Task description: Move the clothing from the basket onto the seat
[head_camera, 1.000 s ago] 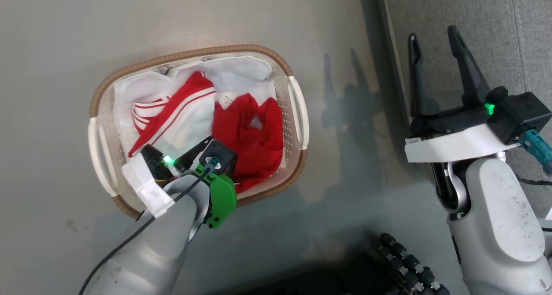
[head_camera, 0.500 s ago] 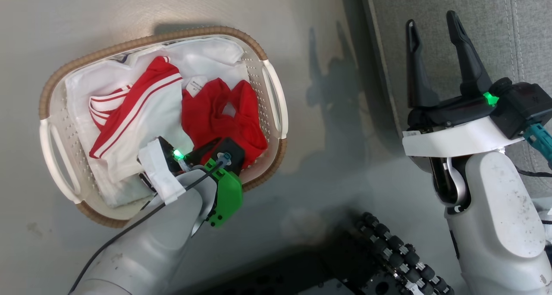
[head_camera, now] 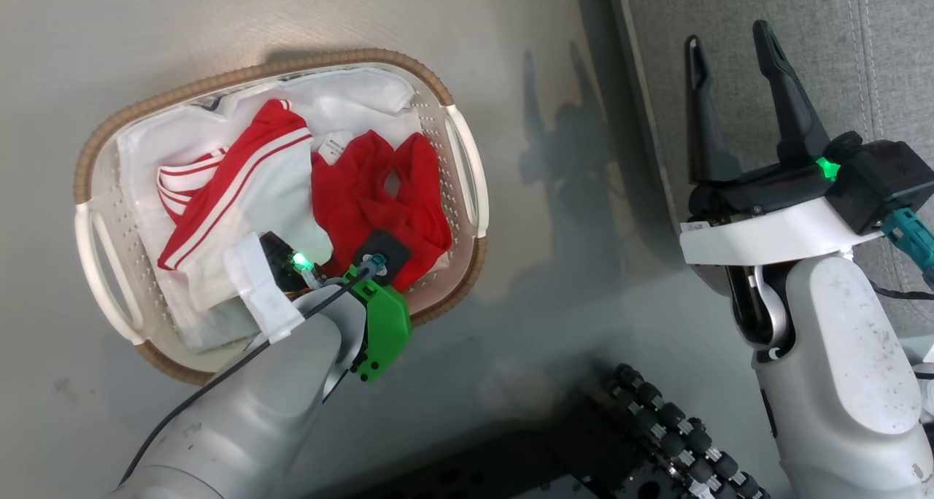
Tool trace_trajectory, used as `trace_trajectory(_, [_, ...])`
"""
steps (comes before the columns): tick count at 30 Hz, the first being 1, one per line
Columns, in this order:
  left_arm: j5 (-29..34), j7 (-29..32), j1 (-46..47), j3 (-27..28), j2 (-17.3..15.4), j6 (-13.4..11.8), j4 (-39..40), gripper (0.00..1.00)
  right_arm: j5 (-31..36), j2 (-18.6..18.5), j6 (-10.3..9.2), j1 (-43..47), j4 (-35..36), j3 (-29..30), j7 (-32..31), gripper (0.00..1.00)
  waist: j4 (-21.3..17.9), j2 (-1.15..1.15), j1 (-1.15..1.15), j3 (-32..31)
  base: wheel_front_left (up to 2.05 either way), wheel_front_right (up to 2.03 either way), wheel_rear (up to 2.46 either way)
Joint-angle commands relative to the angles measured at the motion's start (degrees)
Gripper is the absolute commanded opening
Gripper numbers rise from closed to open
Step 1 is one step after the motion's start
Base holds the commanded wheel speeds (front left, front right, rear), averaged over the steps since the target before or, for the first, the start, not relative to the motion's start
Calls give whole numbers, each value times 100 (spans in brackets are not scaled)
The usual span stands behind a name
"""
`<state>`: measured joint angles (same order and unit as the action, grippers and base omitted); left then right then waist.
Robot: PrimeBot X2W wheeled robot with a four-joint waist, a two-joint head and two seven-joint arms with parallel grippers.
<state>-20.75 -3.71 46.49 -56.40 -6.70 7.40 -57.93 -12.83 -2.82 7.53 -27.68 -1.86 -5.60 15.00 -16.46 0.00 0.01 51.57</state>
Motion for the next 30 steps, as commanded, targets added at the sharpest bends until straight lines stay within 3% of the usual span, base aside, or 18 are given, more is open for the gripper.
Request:
trace_trajectory(1, [-59,-93,133,-11,-74,12,1,0,56,-15,-8,-37,-41,41,28,100,80,0,-1,-113,0,0,0])
trace_trajectory(14, [-391,-1087,118,326,-38,-105,267,0,413,-17,-8,228,-456,296,28,100,649,0,-1,-1225,0,0,0])
trace_trajectory(30, [-535,-1151,-1033,980,-487,-269,2133,0,800,-18,-8,1198,-1064,411,28,100,1202,0,-1,-3439,0,0,0])
